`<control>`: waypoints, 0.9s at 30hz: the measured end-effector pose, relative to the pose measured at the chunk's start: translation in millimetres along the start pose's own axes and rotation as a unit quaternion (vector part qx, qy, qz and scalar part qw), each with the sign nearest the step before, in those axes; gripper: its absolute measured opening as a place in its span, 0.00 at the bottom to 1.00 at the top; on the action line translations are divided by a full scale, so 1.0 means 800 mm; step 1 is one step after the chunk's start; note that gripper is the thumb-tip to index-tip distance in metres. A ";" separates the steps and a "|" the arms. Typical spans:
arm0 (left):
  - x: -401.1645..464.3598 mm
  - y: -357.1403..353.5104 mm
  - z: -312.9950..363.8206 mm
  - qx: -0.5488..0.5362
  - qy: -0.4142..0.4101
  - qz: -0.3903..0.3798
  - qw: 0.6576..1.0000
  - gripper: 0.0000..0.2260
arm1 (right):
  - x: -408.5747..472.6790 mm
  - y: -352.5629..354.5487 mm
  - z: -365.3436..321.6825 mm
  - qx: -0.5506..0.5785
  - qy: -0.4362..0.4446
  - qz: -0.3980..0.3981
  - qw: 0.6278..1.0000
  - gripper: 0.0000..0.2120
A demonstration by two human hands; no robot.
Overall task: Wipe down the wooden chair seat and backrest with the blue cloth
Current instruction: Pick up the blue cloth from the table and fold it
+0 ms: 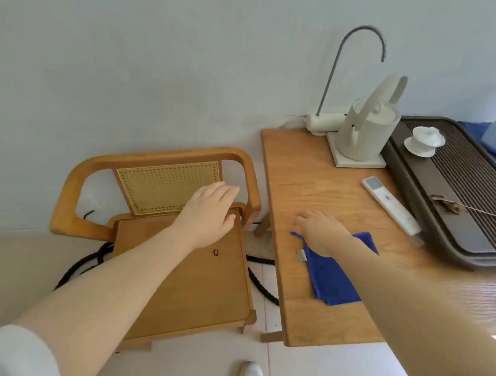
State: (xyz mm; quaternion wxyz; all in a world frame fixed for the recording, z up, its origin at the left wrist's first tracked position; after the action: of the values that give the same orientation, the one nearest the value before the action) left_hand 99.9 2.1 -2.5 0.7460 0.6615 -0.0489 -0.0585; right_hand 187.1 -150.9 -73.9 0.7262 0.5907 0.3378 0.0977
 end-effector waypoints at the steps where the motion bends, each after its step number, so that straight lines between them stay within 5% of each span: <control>1: 0.003 -0.009 0.001 -0.014 0.019 -0.005 1.000 0.24 | 0.001 -0.011 0.010 -0.018 -0.011 -0.024 0.999 0.23; 6: 0.012 -0.054 0.006 -0.080 0.062 -0.035 0.994 0.23 | 0.017 -0.053 0.053 0.046 -0.035 -0.023 0.998 0.28; 12: 0.010 -0.079 0.018 -0.138 0.098 -0.044 0.985 0.21 | 0.030 -0.058 0.060 0.027 -0.042 -0.031 0.998 0.06; 15: 0.004 -0.083 0.026 -0.225 0.120 -0.038 0.966 0.20 | 0.026 -0.043 0.039 0.119 0.005 -0.058 0.991 0.05; 21: -0.018 -0.078 0.020 -0.485 0.171 0.029 0.857 0.22 | 0.008 0.074 -0.051 0.381 0.102 -0.006 0.919 0.03; 27: -0.057 -0.071 -0.036 -0.560 0.206 0.086 0.798 0.11 | 0.009 0.112 -0.150 0.580 0.133 -0.085 0.799 0.05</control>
State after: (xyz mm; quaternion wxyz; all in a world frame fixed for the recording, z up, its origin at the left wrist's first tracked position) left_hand 57.8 30.6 -62.5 0.9808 0.1177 0.0902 0.1267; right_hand 143.1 -26.5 -3.0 0.2013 0.8516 0.4733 -0.1011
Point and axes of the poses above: each hand's wrist, its own x-axis towards the middle knuckle, its own y-axis out of the back of the hand, z = x × y, the point moved 10 cm from there along x, towards the middle knuckle, and after that the axes turned 10 degrees about -y, right-handed, at the moved point
